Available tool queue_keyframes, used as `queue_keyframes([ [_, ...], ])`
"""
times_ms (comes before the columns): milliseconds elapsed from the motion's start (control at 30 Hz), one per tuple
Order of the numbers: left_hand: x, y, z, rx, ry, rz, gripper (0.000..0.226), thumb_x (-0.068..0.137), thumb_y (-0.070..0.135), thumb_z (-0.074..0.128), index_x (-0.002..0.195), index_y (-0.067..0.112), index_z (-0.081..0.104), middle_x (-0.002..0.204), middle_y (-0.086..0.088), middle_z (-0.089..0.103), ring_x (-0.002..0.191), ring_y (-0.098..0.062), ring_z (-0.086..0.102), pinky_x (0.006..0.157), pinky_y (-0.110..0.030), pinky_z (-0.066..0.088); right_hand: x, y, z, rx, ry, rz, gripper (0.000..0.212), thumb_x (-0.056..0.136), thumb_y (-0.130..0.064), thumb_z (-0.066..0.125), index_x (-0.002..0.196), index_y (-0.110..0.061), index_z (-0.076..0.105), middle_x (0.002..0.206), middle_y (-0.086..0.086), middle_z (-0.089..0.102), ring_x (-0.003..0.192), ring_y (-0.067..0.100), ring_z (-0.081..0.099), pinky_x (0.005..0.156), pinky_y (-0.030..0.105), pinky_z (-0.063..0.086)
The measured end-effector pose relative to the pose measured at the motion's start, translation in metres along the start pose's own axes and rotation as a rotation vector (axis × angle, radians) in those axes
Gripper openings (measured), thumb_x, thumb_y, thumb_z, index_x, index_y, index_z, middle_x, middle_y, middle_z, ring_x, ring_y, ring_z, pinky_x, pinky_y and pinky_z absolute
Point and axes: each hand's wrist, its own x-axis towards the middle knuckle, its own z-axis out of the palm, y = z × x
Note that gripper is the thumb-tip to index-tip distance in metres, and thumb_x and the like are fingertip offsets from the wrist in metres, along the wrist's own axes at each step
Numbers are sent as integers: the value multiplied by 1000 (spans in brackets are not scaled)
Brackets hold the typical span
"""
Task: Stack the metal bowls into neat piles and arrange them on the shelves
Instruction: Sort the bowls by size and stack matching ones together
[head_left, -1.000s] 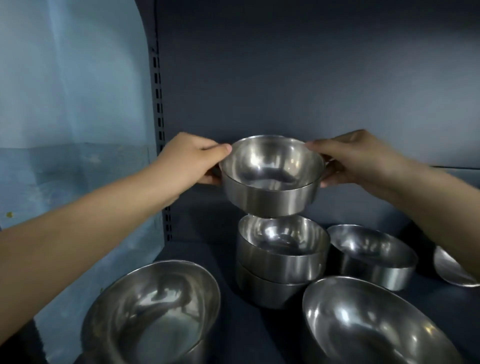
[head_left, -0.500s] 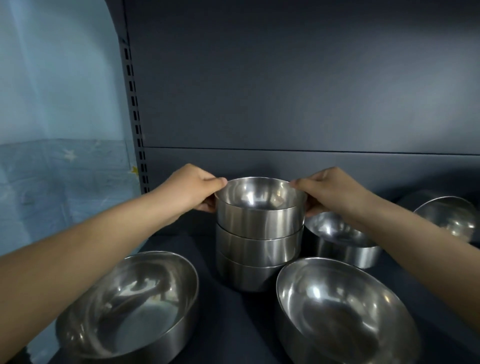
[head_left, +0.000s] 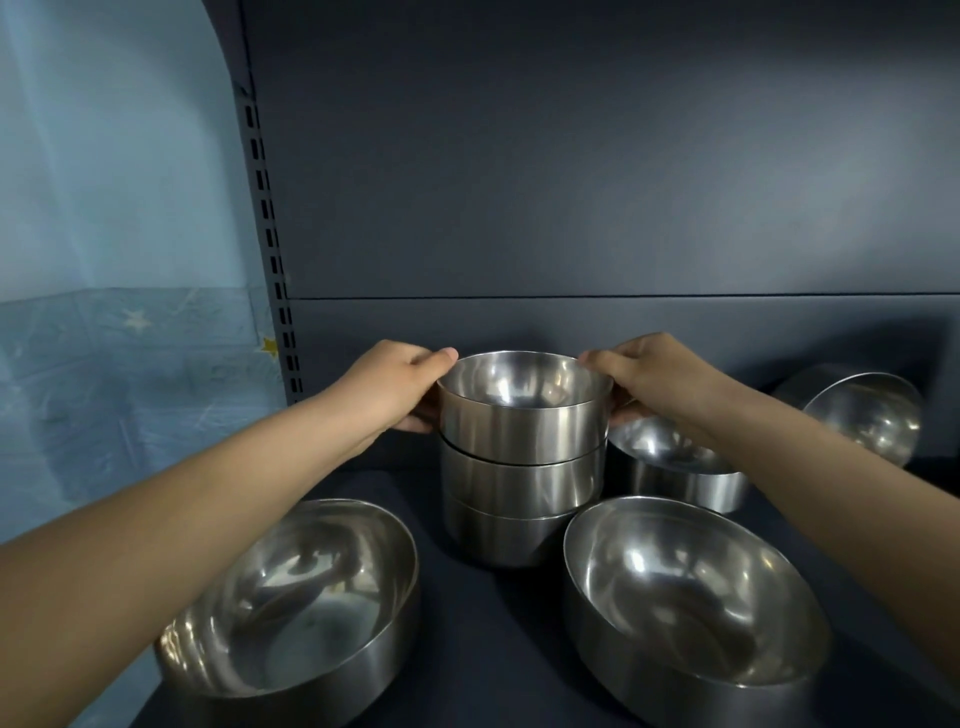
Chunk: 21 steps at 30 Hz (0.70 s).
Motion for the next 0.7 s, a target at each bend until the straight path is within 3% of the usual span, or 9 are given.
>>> queue_keyframes([
  [167,7,4,-9,251,18,89,34,94,34,51,94,4,68,94,-14,68,88,-23,65,74,-34,57,2,-8,-5,-159,-3,-1,38,89,-28,63,98,8,65,79,19,63,63,22,61,60,27,53],
  [333,-6,18,-22,369,106,172,36,93,33,50,91,3,68,92,-16,71,89,-32,66,84,-43,55,-18,-25,-14,-371,24,-112,37,84,-42,66,96,-6,68,90,15,65,84,25,62,76,36,52],
  [400,-19,24,-24,496,154,228,37,93,33,48,92,2,67,94,-12,70,88,-27,64,80,-38,52,-31,-30,-18,-425,45,-157,38,86,-42,63,97,-6,69,88,12,64,86,25,59,77,35,48],
  [467,-39,31,-23,635,206,297,32,95,31,45,97,7,66,100,-5,65,94,-22,58,75,-29,40,-46,-32,-23,-480,68,-187,45,88,-44,58,103,-2,67,95,16,66,91,29,60,81,35,47],
  [533,-58,36,-23,711,241,382,26,95,27,44,103,14,65,103,-1,57,102,-20,54,79,-25,32,-63,-34,-29,-530,77,-218,49,90,-46,54,107,-1,65,106,16,67,101,29,60,87,36,46],
  [700,-112,48,-9,786,214,437,18,93,25,47,98,18,63,96,5,49,94,-14,50,83,-25,34,-112,-33,-51,-607,44,-297,40,91,-42,54,106,-7,66,108,10,68,103,25,59,83,30,44],
])
